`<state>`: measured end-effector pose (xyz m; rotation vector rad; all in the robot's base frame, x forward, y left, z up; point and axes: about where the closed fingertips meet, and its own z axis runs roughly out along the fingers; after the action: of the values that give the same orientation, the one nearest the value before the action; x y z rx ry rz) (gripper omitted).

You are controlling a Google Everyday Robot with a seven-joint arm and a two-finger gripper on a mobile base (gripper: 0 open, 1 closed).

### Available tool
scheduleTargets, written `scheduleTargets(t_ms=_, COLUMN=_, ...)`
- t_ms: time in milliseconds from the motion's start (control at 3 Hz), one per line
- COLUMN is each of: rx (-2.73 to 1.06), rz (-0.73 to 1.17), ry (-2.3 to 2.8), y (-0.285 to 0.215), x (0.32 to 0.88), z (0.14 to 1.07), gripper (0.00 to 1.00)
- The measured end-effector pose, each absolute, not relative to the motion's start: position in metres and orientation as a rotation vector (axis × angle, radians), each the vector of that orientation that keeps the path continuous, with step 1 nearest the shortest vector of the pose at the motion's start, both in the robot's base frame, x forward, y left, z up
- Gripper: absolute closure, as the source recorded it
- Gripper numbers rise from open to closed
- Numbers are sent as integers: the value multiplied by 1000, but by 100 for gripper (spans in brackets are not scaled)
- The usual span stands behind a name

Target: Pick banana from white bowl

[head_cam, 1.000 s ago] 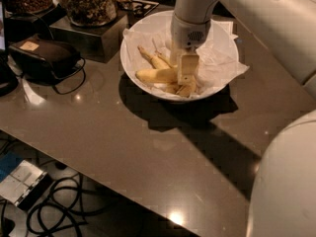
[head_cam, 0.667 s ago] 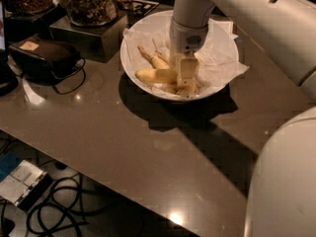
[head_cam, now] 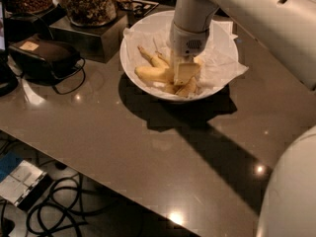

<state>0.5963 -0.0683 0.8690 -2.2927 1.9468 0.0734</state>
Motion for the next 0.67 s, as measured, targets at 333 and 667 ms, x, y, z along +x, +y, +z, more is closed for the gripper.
scheduleTargets(t_ms=333, rx=-2299, rz=77, ry=1945, y=-67, x=595, z=869, gripper=100)
scheduleTargets(t_ms=667, rx=-2279, rz=53, ry=1936, y=-66, x=595, z=874, gripper=100)
